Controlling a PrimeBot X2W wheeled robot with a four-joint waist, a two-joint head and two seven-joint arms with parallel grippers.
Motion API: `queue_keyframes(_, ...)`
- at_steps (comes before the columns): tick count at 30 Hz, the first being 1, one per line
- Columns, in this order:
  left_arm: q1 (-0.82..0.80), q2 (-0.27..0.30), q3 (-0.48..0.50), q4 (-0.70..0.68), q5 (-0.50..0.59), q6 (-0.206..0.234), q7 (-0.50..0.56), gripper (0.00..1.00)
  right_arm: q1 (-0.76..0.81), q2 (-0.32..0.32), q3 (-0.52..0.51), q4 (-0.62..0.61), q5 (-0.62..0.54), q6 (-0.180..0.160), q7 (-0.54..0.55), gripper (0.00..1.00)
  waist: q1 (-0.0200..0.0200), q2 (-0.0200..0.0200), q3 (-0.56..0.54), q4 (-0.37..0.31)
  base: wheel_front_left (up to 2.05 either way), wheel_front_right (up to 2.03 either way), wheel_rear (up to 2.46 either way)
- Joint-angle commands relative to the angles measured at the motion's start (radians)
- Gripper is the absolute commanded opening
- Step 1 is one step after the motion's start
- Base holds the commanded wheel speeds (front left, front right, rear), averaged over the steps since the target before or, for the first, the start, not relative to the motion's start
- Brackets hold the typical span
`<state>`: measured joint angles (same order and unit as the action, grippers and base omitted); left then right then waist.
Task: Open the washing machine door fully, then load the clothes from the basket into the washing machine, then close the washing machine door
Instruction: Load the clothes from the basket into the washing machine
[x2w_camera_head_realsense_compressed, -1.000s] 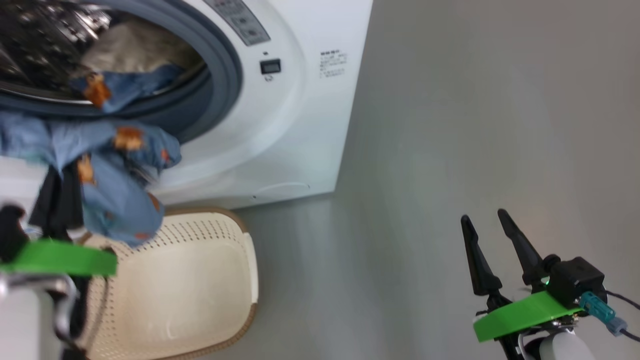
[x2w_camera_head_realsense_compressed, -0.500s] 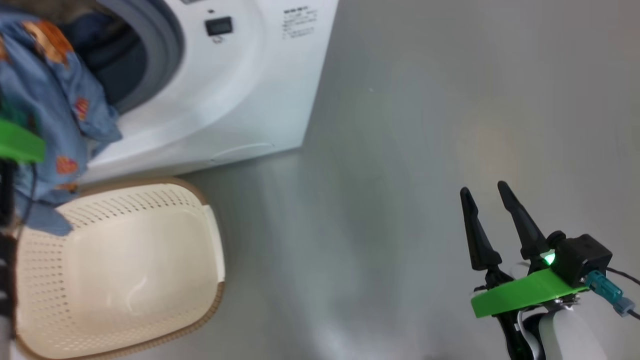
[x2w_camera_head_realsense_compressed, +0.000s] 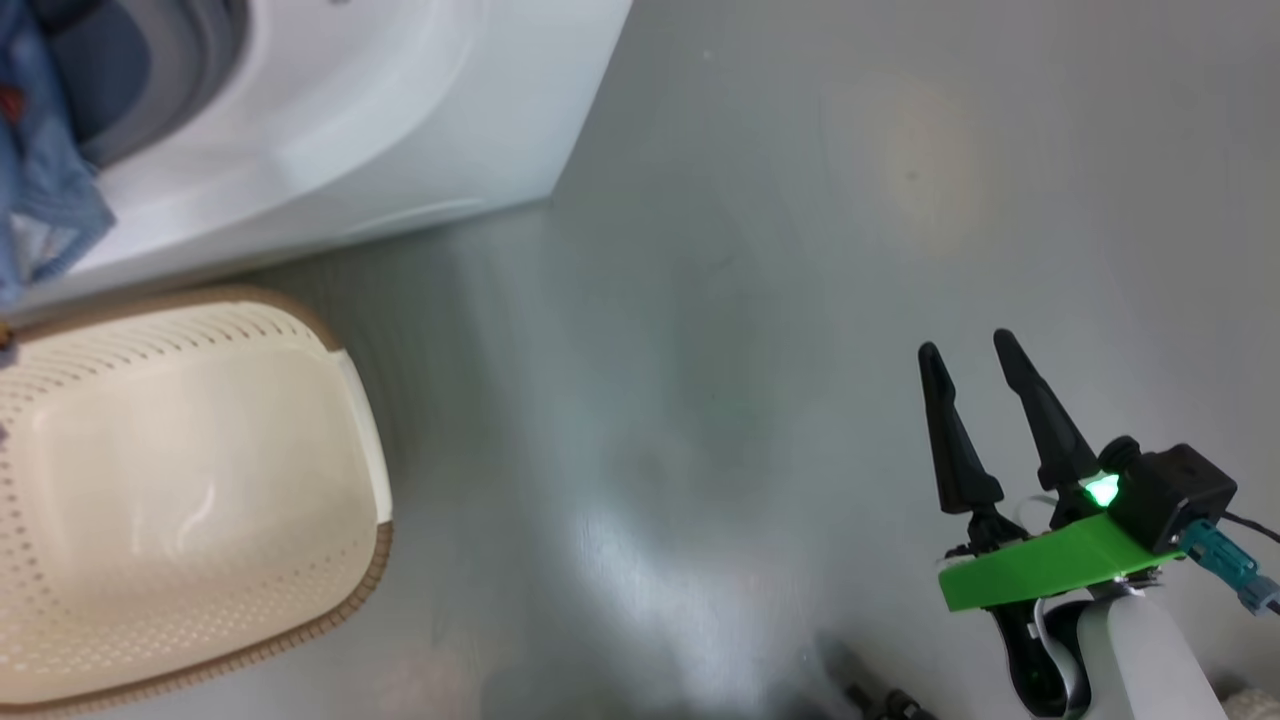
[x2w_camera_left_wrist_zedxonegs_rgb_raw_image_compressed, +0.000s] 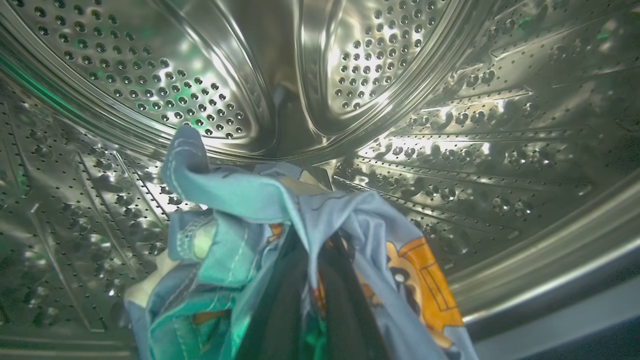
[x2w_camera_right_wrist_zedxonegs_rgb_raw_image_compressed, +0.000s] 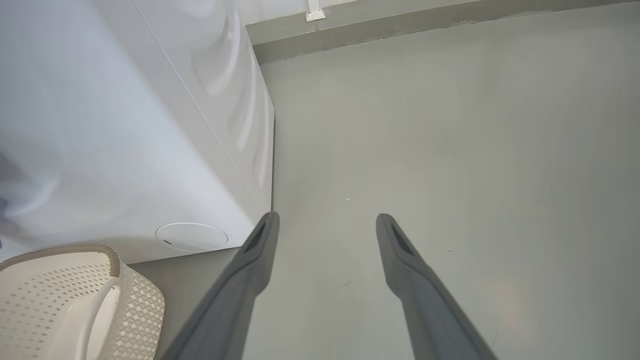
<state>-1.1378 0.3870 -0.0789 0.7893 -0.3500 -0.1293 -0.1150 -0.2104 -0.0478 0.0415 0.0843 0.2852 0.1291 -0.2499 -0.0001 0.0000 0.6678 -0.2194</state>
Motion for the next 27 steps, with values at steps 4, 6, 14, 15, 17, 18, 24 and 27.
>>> queue_keyframes(4, -0.093, 0.058, 0.003, 0.029, 0.007, 0.000, -0.033, 0.00, -0.010, -0.002, 0.034, -0.023, 0.012, 0.002, -0.012, 1.00, 0.0001, 0.0000, 0.081, 0.003, 0.00, 0.00, 0.00)
queue_keyframes(6, -0.120, 0.058, -0.007, 0.053, 0.016, 0.001, -0.048, 0.00, -0.015, -0.002, 0.042, -0.022, 0.013, 0.002, -0.012, 1.00, 0.0001, 0.0000, 0.089, 0.004, 0.00, 0.00, 0.00)
queue_keyframes(14, -0.197, 0.050, -0.022, 0.117, 0.027, 0.003, -0.106, 0.00, -0.017, -0.002, 0.061, -0.020, 0.014, 0.002, -0.012, 1.00, 0.0001, 0.0000, 0.105, 0.005, 0.00, 0.00, 0.00)
queue_keyframes(15, -0.206, 0.051, -0.026, 0.123, 0.032, 0.005, -0.114, 0.00, -0.017, -0.002, 0.062, -0.019, 0.015, 0.002, -0.012, 1.00, 0.0001, 0.0000, 0.107, 0.005, 0.00, 0.00, 0.00)
queue_keyframes(17, -0.222, 0.054, -0.029, 0.130, 0.041, 0.012, -0.128, 0.00, -0.017, -0.002, 0.066, -0.018, 0.015, 0.002, -0.012, 1.00, 0.0001, 0.0000, 0.110, 0.004, 0.00, 0.00, 0.00)
queue_keyframes(18, -0.230, 0.059, -0.032, 0.126, 0.050, 0.016, -0.135, 0.00, -0.017, -0.002, 0.068, -0.018, 0.015, 0.002, -0.012, 1.00, 0.0001, 0.0000, 0.112, 0.002, 0.00, 0.00, 0.00)
queue_keyframes(24, -0.254, 0.087, -0.028, -0.018, 0.111, 0.029, -0.146, 0.00, -0.024, -0.002, 0.090, -0.014, 0.021, 0.002, -0.012, 1.00, 0.0001, 0.0000, 0.128, -0.016, 0.00, 0.00, 0.00)
queue_keyframes(27, -0.244, 0.102, -0.012, -0.128, 0.148, 0.033, -0.146, 0.00, -0.027, -0.002, 0.102, -0.011, 0.026, 0.002, -0.012, 1.00, 0.0001, 0.0000, 0.136, -0.028, 0.00, 0.00, 0.00)
